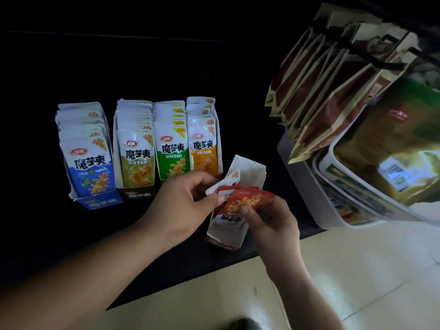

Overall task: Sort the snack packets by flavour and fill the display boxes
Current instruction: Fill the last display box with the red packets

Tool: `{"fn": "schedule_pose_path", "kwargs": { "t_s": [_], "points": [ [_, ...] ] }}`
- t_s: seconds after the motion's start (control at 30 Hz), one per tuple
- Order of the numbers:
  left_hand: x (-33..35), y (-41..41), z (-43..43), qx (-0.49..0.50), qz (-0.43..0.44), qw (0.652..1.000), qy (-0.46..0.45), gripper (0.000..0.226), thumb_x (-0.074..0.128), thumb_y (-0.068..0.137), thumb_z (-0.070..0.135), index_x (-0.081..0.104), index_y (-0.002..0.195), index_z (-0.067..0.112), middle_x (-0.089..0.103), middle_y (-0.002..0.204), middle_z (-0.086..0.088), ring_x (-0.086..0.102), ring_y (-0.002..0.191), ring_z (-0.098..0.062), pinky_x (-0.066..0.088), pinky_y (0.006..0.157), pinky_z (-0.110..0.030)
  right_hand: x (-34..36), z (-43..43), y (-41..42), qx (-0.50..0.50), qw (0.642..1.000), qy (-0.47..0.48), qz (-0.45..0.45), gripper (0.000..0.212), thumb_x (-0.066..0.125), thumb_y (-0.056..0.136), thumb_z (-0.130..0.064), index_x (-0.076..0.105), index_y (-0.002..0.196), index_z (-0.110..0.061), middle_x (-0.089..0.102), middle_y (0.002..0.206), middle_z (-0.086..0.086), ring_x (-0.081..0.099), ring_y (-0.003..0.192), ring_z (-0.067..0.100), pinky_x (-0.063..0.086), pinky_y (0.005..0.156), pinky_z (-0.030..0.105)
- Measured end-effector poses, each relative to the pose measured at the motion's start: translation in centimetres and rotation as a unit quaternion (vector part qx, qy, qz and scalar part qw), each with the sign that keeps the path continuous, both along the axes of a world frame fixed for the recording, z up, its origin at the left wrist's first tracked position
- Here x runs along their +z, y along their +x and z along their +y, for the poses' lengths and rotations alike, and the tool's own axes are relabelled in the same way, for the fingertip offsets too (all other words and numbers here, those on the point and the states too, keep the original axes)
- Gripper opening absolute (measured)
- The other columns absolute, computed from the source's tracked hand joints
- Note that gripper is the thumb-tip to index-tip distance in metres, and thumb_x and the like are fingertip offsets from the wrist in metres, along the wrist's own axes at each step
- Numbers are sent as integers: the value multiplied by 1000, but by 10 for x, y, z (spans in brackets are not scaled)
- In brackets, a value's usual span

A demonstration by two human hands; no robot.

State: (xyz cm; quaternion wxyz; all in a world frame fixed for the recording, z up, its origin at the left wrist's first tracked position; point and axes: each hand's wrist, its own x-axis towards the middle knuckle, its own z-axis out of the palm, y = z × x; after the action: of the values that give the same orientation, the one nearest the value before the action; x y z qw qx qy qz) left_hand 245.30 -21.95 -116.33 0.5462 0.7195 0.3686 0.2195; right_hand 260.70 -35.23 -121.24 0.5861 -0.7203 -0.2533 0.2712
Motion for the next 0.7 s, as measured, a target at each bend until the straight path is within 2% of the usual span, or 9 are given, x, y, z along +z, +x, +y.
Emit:
{"fn": "schedule_pose_path", "kwargs": {
  "t_s": [0.1, 0.2, 0.33, 0.37, 0.43, 0.5, 0.53, 0.63, 0.7],
  "points": [
    [-1, -2, 3, -3, 24, 1000, 13, 7, 73, 96, 19, 77, 97, 25, 77, 88, 14, 72, 79, -8, 60, 70, -39, 2, 2, 6, -20, 1000, -2, -9, 30, 86, 81, -28, 73, 107, -33, 70, 122, 1, 70, 113, 18, 56, 99, 51],
    [-3, -7, 3, -16, 24, 1000, 10, 12, 67, 99, 13, 75, 104, 21, 78, 92, 15, 74, 81, -15, 62, 70, -49, 1, 5, 11, -38, 999, -10, -24, 31, 86, 84, -27, 72, 108, -41, 70, 121, -2, 70, 111, 15, 58, 96, 49],
    [-1, -5, 3, -15, 23, 999, -20, 17, 65, 99, 12, 74, 104, 26, 76, 91, 23, 72, 85, 3, 57, 63, -17, 0, 15, 7, -1, 999, -40, -16, 31, 80, 89, -34, 67, 116, -44, 72, 117, -7, 72, 106, 11, 62, 88, 47],
    [-1, -4, 3, -17, 26, 999, -22, 15, 65, 100, 16, 73, 102, 29, 76, 89, 24, 71, 81, 5, 54, 62, -16, 0, 17, 4, 13, 999, -47, -2, 32, 78, 91, -31, 66, 118, -43, 74, 115, -11, 73, 105, 9, 63, 87, 46],
    [0, -5, 4, -22, 35, 999, -11, 11, 64, 101, 27, 71, 97, 35, 75, 90, 20, 72, 77, -6, 57, 59, -28, 1, 21, -1, 42, 998, -52, -1, 36, 75, 94, -23, 64, 123, -40, 74, 112, -17, 72, 105, 5, 64, 85, 40],
    [4, -7, 6, -21, 46, 999, 1, 13, 62, 102, 34, 71, 93, 37, 75, 86, 4, 70, 70, -23, 58, 61, -43, 4, 23, -2, 57, 997, -44, 3, 39, 74, 95, -17, 63, 126, -38, 74, 114, -16, 71, 107, 3, 64, 83, 32],
    [6, -8, 7, -15, 44, 999, 8, 16, 61, 102, 34, 72, 91, 34, 73, 81, -1, 67, 66, -26, 56, 60, -43, 4, 23, -1, 59, 997, -40, 7, 43, 75, 94, -16, 63, 128, -39, 73, 117, -15, 71, 109, 4, 64, 82, 30],
    [20, -10, 17, 31, -1, 999, 33, 24, 60, 104, 27, 72, 87, 16, 63, 66, -10, 50, 48, -12, 37, 45, -29, 3, 20, -2, 54, 997, -47, -10, 58, 76, 93, -15, 57, 134, -51, 68, 126, -15, 68, 114, 4, 64, 84, 32],
    [35, -10, 23, 66, -42, 996, 45, 25, 58, 105, 24, 69, 89, 9, 58, 56, -3, 43, 42, -4, 31, 43, -18, 4, 16, -6, 42, 997, -50, -41, 67, 77, 91, -14, 53, 138, -56, 64, 134, -14, 64, 122, 6, 61, 92, 38]
  ]
}}
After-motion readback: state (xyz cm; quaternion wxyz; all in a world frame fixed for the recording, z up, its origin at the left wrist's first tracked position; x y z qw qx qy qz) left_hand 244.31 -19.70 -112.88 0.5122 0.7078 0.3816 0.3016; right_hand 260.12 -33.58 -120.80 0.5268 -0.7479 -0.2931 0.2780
